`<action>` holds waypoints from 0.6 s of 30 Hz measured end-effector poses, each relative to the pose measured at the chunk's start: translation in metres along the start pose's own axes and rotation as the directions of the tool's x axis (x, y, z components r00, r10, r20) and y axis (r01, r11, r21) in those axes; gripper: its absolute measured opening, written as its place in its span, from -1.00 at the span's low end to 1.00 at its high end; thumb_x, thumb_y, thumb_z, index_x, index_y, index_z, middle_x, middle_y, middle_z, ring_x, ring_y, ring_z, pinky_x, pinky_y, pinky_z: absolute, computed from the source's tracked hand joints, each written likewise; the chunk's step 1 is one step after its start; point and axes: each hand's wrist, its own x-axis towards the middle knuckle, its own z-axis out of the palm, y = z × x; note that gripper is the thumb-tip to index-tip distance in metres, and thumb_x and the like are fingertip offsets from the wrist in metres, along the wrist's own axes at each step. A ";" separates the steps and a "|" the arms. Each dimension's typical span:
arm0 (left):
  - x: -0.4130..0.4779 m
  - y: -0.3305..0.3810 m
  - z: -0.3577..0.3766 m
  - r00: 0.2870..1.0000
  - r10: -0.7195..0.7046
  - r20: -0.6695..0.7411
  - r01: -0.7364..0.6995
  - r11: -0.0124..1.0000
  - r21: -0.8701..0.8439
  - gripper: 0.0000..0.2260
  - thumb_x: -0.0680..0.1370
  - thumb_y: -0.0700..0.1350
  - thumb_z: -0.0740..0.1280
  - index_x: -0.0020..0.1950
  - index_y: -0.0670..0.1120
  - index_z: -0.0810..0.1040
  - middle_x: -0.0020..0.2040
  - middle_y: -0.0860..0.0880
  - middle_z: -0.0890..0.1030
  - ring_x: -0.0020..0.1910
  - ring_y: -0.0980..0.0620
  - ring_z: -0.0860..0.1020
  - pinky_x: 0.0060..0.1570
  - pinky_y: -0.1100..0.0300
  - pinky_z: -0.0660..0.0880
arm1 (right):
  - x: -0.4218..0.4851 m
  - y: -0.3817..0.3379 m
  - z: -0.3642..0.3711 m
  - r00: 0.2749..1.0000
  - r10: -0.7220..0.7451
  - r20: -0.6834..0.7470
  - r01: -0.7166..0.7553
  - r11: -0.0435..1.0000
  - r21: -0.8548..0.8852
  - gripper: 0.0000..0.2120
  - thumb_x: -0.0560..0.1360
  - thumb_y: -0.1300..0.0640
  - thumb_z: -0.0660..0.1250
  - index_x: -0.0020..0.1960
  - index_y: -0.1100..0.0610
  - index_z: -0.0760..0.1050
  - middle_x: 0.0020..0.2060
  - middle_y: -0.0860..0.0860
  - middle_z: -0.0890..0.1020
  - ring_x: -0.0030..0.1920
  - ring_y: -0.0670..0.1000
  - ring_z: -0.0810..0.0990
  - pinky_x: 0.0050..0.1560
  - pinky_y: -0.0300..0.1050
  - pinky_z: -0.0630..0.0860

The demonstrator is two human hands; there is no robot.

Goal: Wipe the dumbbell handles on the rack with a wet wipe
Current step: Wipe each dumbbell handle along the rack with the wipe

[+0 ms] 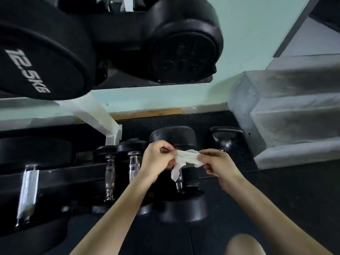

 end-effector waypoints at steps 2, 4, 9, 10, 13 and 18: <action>0.008 -0.017 0.005 0.999 0.046 0.013 -0.047 0.996 0.082 -0.92 0.46 -0.29 0.40 -0.21 -0.16 0.57 -0.32 -0.15 0.64 -0.36 -0.06 0.64 -0.24 0.04 0.62 | 0.017 0.019 0.000 0.999 -0.042 0.002 0.042 0.999 -0.020 -0.88 0.44 0.32 0.37 -0.04 0.20 0.60 -0.35 0.06 0.54 -0.41 -0.09 0.40 -0.39 -0.22 0.30; 0.014 -0.033 0.005 0.997 0.078 0.025 -0.081 0.986 0.145 -0.93 0.45 -0.28 0.42 -0.21 -0.16 0.58 -0.30 -0.15 0.66 -0.33 -0.07 0.66 -0.21 0.06 0.63 | 0.031 0.036 -0.001 0.998 -0.063 0.019 0.064 0.997 -0.051 -0.87 0.42 0.33 0.39 -0.05 0.18 0.58 -0.32 0.05 0.54 -0.41 -0.08 0.41 -0.41 -0.22 0.32; 0.020 -0.073 0.003 0.986 0.162 0.043 -0.167 0.923 0.346 -0.93 0.41 -0.21 0.46 -0.24 -0.08 0.63 -0.34 -0.07 0.68 -0.32 -0.01 0.67 -0.09 0.03 0.62 | 0.051 0.076 -0.002 0.988 -0.128 0.086 0.141 0.975 -0.173 -0.89 0.38 0.34 0.42 -0.15 0.21 0.52 -0.39 0.05 0.49 -0.46 -0.09 0.37 -0.51 -0.26 0.25; 0.020 -0.079 0.005 0.982 0.184 0.041 -0.186 0.907 0.379 -0.92 0.41 -0.19 0.46 -0.26 -0.04 0.63 -0.36 -0.05 0.67 -0.33 0.01 0.65 -0.09 0.04 0.62 | 0.052 0.082 -0.002 0.984 -0.152 0.094 0.167 0.967 -0.191 -0.90 0.38 0.34 0.43 -0.17 0.21 0.53 -0.40 0.04 0.49 -0.47 -0.09 0.37 -0.52 -0.27 0.24; 0.019 -0.086 0.012 0.971 0.240 -0.010 -0.208 0.860 0.467 -0.89 0.40 -0.13 0.47 -0.30 0.05 0.62 -0.35 0.08 0.64 -0.30 0.07 0.62 -0.16 0.16 0.57 | 0.052 0.092 -0.004 0.974 -0.216 0.072 0.226 0.955 -0.191 -0.90 0.39 0.36 0.42 -0.18 0.22 0.53 -0.41 0.05 0.52 -0.48 -0.10 0.40 -0.51 -0.27 0.27; 0.020 -0.086 0.017 0.982 0.154 -0.109 -0.083 0.872 0.483 -0.88 0.39 -0.25 0.37 -0.30 -0.06 0.63 -0.37 -0.03 0.64 -0.26 -0.05 0.65 -0.15 0.11 0.61 | 0.058 0.084 0.018 0.923 -0.385 0.005 0.371 0.886 -0.279 -0.79 0.38 0.43 0.36 -0.32 0.17 0.53 -0.41 0.12 0.60 -0.39 0.05 0.58 -0.35 -0.12 0.61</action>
